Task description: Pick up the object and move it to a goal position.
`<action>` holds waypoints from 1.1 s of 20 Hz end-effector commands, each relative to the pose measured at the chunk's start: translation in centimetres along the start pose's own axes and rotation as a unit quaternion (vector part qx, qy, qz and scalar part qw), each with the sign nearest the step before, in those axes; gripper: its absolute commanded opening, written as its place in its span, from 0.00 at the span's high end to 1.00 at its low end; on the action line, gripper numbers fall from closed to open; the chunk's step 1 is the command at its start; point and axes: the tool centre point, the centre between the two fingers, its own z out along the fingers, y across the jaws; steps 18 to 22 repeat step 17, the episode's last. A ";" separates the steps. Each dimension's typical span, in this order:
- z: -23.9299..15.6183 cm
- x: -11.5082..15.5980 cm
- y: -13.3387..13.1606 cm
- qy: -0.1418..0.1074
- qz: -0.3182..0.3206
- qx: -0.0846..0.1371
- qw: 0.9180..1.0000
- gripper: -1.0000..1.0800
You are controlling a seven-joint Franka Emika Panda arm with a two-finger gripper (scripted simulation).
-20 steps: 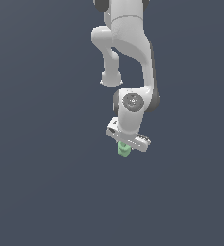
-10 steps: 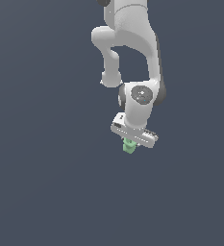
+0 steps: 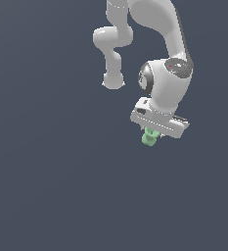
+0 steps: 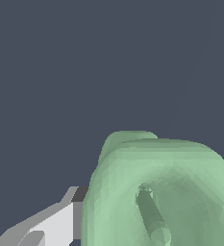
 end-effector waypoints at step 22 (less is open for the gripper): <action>-9.1 -4.5 -6.7 0.000 0.000 0.000 1.000 1.00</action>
